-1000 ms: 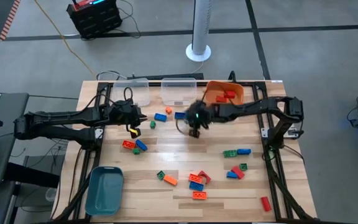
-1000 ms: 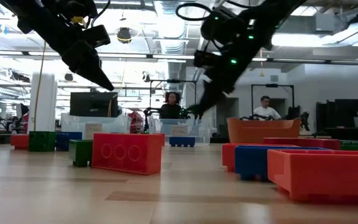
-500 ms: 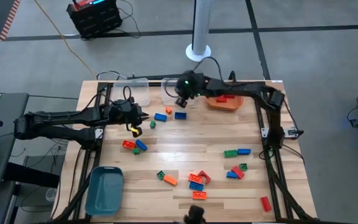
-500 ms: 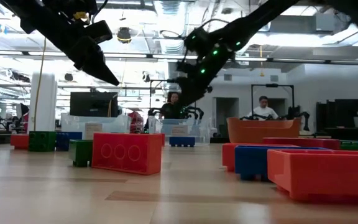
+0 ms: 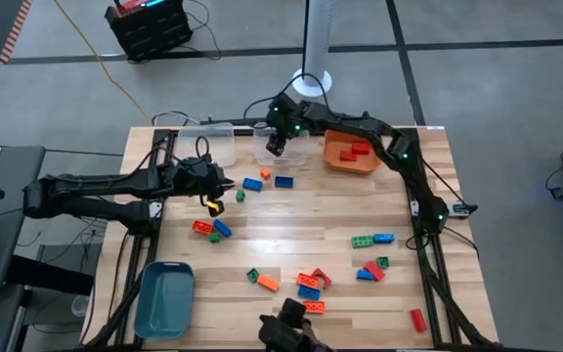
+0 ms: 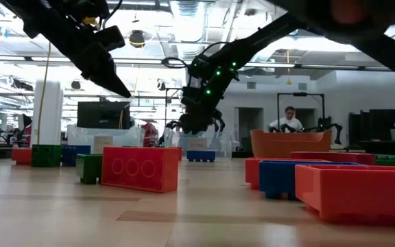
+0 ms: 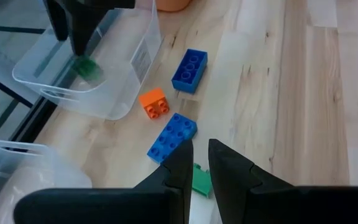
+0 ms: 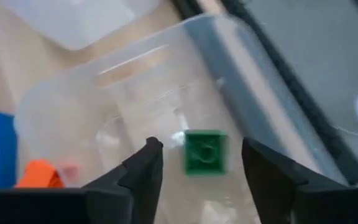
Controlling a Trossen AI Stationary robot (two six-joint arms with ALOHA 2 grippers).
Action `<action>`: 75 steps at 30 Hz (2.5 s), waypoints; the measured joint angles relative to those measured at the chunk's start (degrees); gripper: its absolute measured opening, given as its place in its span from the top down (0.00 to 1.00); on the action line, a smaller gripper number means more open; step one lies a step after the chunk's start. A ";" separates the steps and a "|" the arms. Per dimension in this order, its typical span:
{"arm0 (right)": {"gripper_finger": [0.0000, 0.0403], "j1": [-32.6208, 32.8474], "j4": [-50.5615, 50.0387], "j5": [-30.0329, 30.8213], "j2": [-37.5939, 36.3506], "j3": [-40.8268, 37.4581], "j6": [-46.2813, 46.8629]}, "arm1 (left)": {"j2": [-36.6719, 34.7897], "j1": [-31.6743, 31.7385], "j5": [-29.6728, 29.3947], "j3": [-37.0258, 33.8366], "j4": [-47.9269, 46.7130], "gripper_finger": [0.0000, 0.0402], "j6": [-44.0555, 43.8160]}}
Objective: Sort blocks
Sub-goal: Put the green game piece into the right transparent bin, then put the blue game piece into the left transparent bin
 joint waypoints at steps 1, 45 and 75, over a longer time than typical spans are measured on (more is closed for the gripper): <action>0.42 0.08 -0.82 -0.37 0.34 0.45 -0.14 | 0.00 0.00 0.00 0.00 -0.26 0.89 -0.10; 0.40 15.02 -4.00 9.01 -7.70 -19.94 -6.07 | -0.02 -6.82 -0.63 -5.64 2.70 0.89 -4.60; 0.73 21.40 -2.29 -6.38 -20.33 -22.54 -0.59 | -0.04 -11.47 -4.41 -5.64 9.46 0.72 21.68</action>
